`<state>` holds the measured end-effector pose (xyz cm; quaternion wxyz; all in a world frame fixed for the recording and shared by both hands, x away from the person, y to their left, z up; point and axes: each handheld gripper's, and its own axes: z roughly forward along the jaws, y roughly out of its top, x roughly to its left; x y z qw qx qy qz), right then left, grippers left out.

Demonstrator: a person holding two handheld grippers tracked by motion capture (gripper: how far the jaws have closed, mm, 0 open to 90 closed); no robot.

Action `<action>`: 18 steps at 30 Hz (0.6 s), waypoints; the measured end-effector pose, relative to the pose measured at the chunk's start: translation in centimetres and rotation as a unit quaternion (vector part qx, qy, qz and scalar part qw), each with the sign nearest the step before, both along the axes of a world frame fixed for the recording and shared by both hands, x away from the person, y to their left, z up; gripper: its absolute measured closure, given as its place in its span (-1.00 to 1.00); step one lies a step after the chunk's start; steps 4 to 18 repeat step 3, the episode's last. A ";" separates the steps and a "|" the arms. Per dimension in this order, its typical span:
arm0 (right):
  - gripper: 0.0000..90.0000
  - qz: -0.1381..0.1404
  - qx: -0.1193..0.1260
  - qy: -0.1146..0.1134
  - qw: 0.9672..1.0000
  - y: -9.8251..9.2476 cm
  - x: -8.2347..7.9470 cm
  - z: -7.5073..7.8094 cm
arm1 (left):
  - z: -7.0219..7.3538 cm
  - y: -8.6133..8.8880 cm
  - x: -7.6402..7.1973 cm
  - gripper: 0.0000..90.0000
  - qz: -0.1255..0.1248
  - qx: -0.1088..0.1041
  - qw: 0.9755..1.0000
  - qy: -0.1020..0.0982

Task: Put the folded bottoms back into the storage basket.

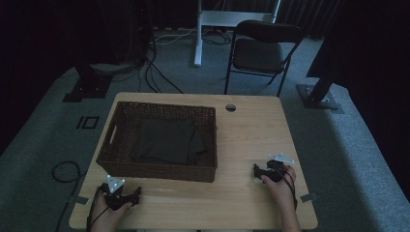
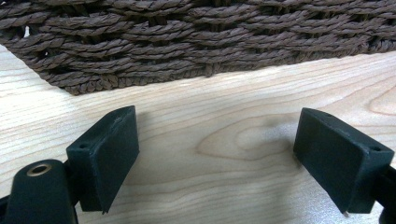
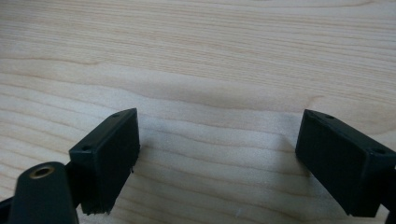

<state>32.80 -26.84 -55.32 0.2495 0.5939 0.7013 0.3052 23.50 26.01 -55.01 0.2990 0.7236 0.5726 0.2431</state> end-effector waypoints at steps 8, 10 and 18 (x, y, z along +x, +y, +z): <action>-0.71 0.004 0.000 0.000 1.000 0.0 0.0 0.0 | 0.0 0.0 0.0 -0.67 0.000 0.000 1.000 0.000; -0.71 0.004 0.000 0.000 1.000 0.0 0.0 0.0 | 0.0 0.0 0.0 -0.67 0.000 0.000 1.000 0.000; -0.71 0.004 0.000 0.000 1.000 0.0 0.0 0.0 | 0.0 0.0 0.0 -0.67 0.000 0.000 1.000 0.000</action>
